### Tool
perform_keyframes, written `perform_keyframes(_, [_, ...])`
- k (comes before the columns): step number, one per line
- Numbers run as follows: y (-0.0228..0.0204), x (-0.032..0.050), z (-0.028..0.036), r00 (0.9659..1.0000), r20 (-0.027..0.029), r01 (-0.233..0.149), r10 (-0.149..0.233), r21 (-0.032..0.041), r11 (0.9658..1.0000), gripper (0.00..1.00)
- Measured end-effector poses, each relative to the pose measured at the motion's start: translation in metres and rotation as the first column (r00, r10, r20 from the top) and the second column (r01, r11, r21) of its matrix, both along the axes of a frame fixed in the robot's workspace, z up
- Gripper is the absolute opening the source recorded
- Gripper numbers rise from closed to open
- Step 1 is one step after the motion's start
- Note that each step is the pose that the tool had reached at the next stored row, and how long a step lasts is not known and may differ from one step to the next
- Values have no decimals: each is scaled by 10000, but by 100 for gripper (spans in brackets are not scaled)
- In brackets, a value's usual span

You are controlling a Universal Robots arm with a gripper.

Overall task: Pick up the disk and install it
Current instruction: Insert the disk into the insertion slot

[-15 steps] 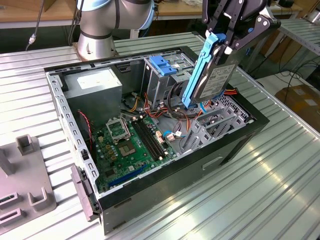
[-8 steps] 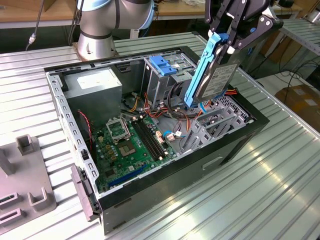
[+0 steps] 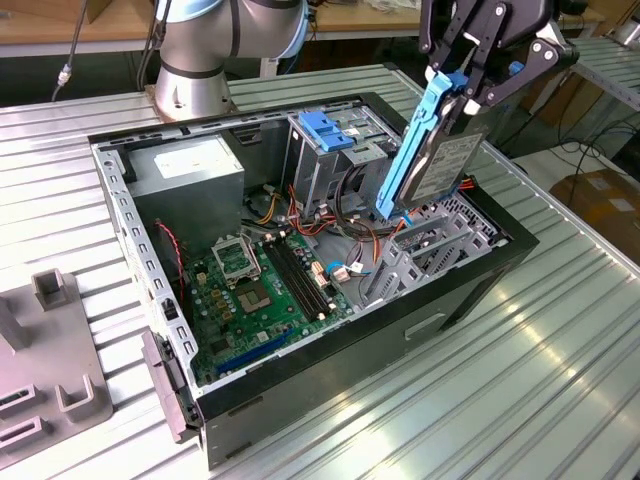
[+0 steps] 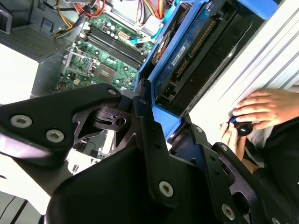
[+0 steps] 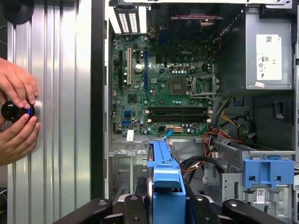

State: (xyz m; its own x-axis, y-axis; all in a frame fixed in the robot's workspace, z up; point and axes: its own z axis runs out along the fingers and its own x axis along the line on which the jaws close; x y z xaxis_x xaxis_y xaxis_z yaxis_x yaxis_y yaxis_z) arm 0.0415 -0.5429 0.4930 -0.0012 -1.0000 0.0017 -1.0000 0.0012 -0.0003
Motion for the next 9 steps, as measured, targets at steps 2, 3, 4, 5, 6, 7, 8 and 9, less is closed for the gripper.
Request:
perform_keyframes(2, [-42, 59, -16, 10000, 0, 0, 0, 0, 10000, 37])
perform_keyframes(3, [-49, 90, -25, 10000, 0, -4, 4, 1, 10000, 37])
perform_keyframes(4, [-54, 129, -36, 10000, 0, -12, 12, 2, 10000, 37])
perform_keyframes(5, [-57, 164, -43, 10000, 0, -21, 21, 0, 10000, 37])
perform_keyframes(6, [-60, 206, -52, 10000, 0, -29, 29, -1, 10000, 37])
perform_keyframes(7, [-61, 226, -59, 10000, 0, -31, 31, 1, 10000, 37])
perform_keyframes(8, [-61, 246, -66, 10000, -1, -32, 32, -1, 10000, 37])
perform_keyframes(9, [-63, 248, -76, 10000, 29, -32, 32, -1, 10000, 37])
